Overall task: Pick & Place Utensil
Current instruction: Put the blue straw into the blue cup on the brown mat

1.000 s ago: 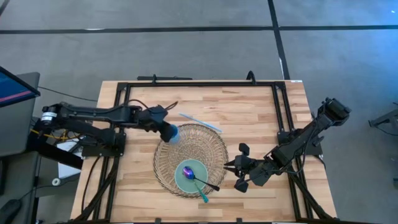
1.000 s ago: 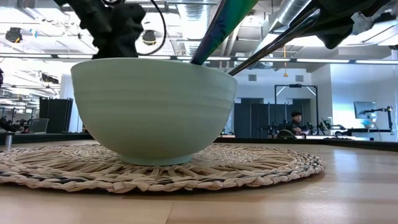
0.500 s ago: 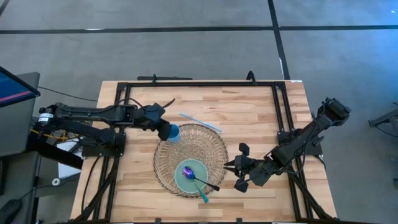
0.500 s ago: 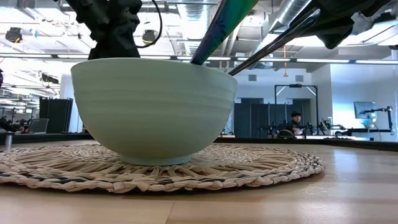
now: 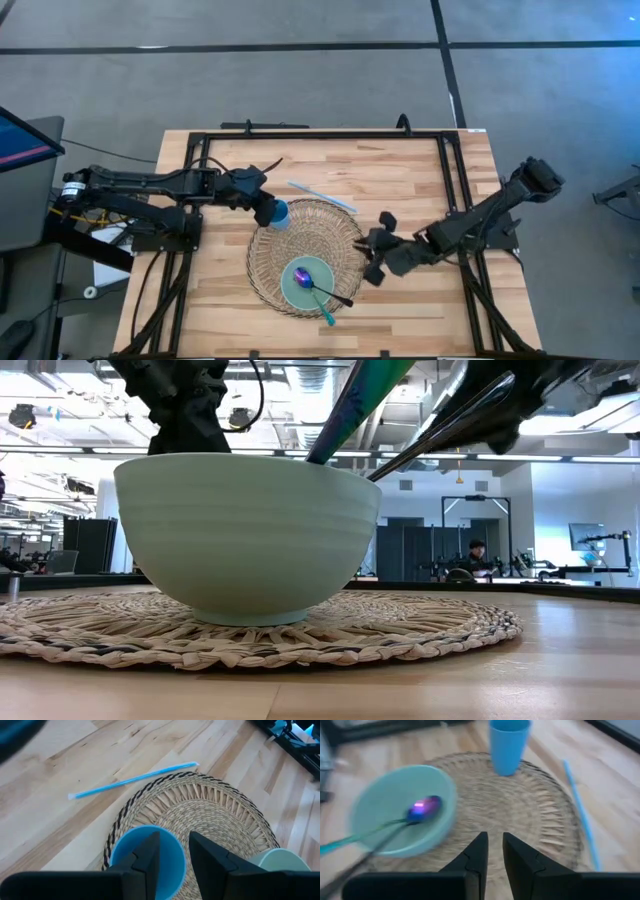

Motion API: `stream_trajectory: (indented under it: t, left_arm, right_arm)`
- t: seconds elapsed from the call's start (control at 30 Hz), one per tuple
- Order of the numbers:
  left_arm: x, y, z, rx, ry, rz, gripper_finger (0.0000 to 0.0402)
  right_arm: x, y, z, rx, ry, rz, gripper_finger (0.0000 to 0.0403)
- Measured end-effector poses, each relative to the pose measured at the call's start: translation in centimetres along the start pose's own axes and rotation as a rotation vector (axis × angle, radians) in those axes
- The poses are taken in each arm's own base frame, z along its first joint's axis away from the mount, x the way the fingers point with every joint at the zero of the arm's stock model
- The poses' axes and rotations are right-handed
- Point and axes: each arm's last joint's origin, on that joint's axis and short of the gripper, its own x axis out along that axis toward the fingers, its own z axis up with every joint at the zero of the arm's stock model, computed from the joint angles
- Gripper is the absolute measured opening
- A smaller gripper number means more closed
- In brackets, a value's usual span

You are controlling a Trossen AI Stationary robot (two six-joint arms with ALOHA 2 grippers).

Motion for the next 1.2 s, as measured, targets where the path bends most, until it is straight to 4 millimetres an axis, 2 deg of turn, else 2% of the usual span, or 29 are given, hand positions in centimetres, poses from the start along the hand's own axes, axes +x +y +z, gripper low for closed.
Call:
stream_trajectory:
  t: [0.1,0.43,0.57,0.87,1.07,1.2]
  left_arm:
    - [0.0,0.0,0.0,0.002,0.001,-0.002,0.0104]
    - [0.0,-0.1,0.0,0.001,-0.004,-0.007,0.0104]
    - [0.0,-0.1,0.0,0.001,-0.004,-0.007,0.0104]
    - [0.0,-0.1,0.0,0.051,-0.005,-0.008,0.0104]
    - [0.0,-0.1,0.0,0.050,-0.005,-0.008,0.0104]
    - [0.0,-0.1,0.0,0.050,-0.005,-0.008,0.0104]
  right_arm:
    - [1.2,-1.7,0.5,-0.032,0.049,-0.027,0.0058]
    - [4.6,-8.2,2.5,0.052,0.178,-0.041,0.0102]
    - [5.9,-10.1,2.1,0.087,0.255,-0.075,0.0115]
    - [10.5,-12.0,-1.3,0.011,0.420,-0.204,0.0118]
    - [12.1,-12.9,-2.9,0.008,0.489,-0.249,0.0118]
    - [12.4,-12.9,-3.1,0.004,0.497,-0.256,0.0118]
